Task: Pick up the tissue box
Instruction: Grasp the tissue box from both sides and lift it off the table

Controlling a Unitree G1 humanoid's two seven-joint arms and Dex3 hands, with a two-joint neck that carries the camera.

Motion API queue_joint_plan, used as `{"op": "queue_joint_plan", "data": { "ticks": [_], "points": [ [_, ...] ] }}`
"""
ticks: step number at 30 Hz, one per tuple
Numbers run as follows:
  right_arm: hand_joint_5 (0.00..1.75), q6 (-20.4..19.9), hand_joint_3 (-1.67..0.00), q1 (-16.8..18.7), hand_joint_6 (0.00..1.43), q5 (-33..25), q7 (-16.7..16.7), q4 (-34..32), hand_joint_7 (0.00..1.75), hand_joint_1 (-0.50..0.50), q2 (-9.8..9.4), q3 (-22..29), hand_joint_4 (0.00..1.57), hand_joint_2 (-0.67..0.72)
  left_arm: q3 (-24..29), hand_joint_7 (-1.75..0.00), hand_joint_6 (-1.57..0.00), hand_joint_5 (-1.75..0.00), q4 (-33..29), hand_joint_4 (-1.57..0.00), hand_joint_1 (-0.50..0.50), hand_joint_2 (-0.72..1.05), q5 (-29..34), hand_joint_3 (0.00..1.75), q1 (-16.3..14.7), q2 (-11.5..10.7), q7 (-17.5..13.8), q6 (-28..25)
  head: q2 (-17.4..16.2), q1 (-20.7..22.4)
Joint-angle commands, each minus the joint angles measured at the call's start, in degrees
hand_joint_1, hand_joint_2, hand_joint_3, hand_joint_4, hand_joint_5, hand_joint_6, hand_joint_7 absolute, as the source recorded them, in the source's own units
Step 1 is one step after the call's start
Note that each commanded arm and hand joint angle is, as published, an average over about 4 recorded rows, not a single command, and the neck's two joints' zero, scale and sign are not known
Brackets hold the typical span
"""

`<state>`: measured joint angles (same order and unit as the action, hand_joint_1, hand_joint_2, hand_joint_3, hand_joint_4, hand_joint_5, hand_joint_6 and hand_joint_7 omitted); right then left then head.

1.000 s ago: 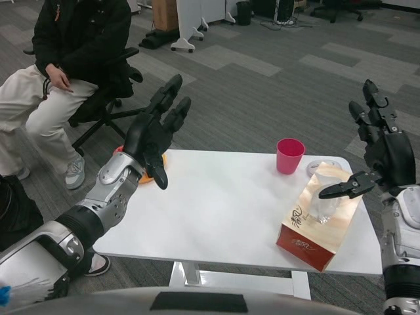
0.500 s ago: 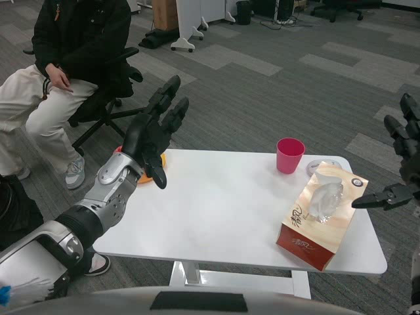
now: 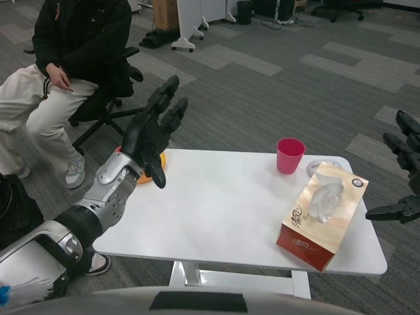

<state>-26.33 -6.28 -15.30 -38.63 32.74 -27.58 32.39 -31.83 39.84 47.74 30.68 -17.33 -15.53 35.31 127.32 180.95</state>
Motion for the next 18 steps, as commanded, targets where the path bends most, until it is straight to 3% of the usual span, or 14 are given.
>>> {"op": "queue_joint_plan", "data": {
  "ticks": [1, 7, 18],
  "points": [
    [0.29, 0.49, -0.50, -0.20, 0.00, 0.16, -0.55, 2.42, 0.07, 0.24, -1.91, -1.49, 0.00, 0.09, -0.05, 0.00, 0.00, 0.00, 0.07, 0.00, 0.50, -0.64, 0.07, 0.00, 0.78, -0.77, -0.03, 0.20, 0.03, -0.20],
    [0.29, 0.42, -0.63, -1.98, 0.00, 0.27, -1.08, 6.81, 0.07, 0.24, -3.82, -4.15, 0.00, 0.03, -0.16, 0.00, 0.00, 0.00, 0.07, 0.00, 0.50, -0.64, 0.07, 0.04, 0.78, -0.77, -0.03, 0.20, 0.26, -0.09],
    [0.29, 0.31, -0.63, -7.65, 0.00, 0.53, -1.41, 17.93, 0.07, 0.21, -4.98, -8.04, 0.00, -0.02, -0.07, 0.00, 0.00, 0.00, 0.07, 0.00, 0.50, -0.64, 0.07, 0.07, 0.69, -0.77, -0.03, 0.20, 0.41, -0.15]
  ]
}}
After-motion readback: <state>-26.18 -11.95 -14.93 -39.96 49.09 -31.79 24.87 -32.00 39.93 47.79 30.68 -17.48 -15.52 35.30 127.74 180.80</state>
